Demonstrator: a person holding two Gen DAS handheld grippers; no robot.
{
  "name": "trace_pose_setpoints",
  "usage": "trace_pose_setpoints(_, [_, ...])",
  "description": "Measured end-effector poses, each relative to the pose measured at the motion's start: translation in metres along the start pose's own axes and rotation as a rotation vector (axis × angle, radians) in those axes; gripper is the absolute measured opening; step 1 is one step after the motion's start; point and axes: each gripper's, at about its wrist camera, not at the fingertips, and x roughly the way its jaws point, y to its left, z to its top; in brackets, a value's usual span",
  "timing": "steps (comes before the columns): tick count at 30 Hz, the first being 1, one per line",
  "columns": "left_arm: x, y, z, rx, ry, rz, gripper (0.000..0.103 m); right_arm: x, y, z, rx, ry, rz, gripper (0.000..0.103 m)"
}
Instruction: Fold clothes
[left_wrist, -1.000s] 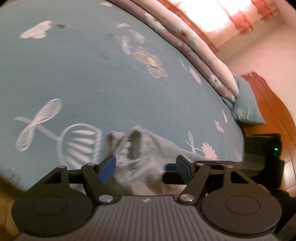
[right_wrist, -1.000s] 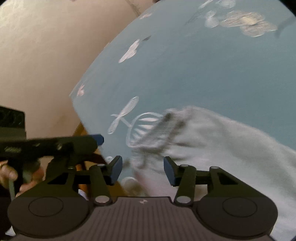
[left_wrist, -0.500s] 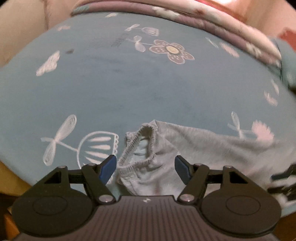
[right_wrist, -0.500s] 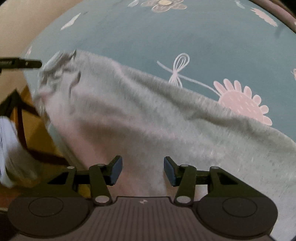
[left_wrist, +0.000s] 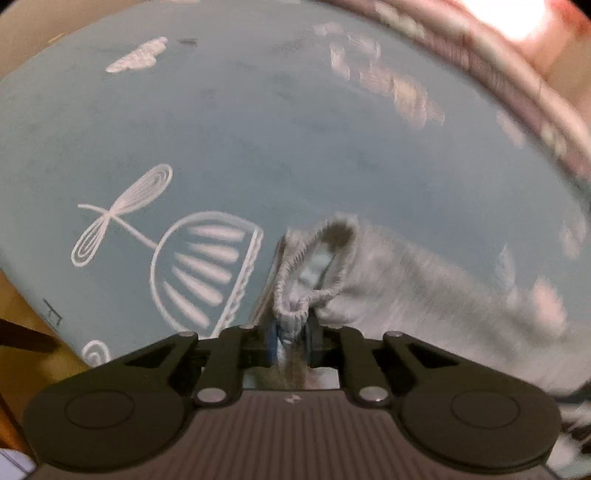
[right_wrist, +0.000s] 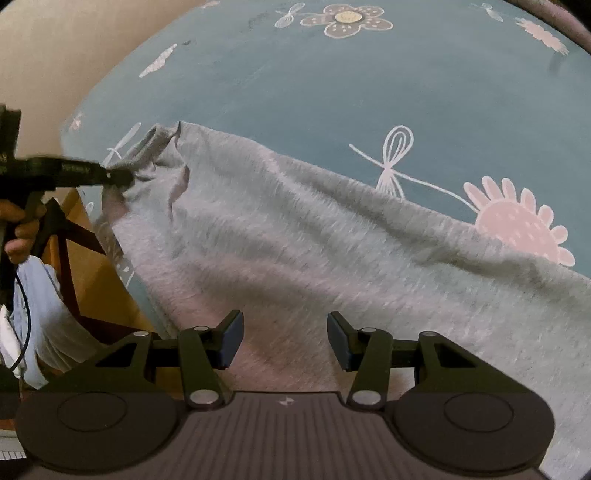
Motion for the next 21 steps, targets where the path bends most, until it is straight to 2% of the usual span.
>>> trace_pose_setpoints(2, [-0.022, 0.008, -0.002, -0.059, -0.057, -0.06, 0.011, 0.001, 0.004, 0.002, 0.0, 0.005, 0.002, 0.056])
trace_pose_setpoints(4, [-0.025, 0.028, -0.012, -0.146, -0.028, -0.062, 0.016, 0.004, 0.007, 0.005, -0.001, 0.01, 0.006, 0.056])
trace_pose_setpoints(5, [-0.019, 0.041, -0.021, -0.189, 0.025, -0.038, 0.018, 0.007, 0.009, 0.007, -0.004, 0.011, 0.007, 0.056])
trace_pose_setpoints(8, [-0.008, 0.062, -0.033, -0.221, 0.103, 0.056, 0.018, 0.012, 0.015, 0.012, -0.013, 0.008, 0.005, 0.056])
trace_pose_setpoints(10, [-0.01, 0.061, -0.026, -0.188, 0.065, 0.056, 0.029, 0.013, 0.018, 0.014, -0.013, 0.006, 0.016, 0.057])
trace_pose_setpoints(12, [-0.014, 0.052, -0.017, -0.162, -0.012, 0.008, 0.047, 0.015, 0.02, 0.015, -0.013, 0.01, 0.022, 0.061])
trace_pose_setpoints(14, [-0.01, 0.031, -0.01, -0.053, -0.045, -0.033, 0.05, 0.02, 0.023, 0.014, -0.014, 0.021, 0.018, 0.062])
trace_pose_setpoints(18, [0.017, -0.025, -0.009, 0.342, -0.02, 0.013, 0.051, 0.024, 0.032, 0.014, -0.028, 0.034, 0.028, 0.062])
trace_pose_setpoints(21, [0.03, -0.037, -0.008, 0.492, 0.0, 0.017, 0.049, 0.023, 0.036, 0.015, -0.038, 0.027, 0.031, 0.062])
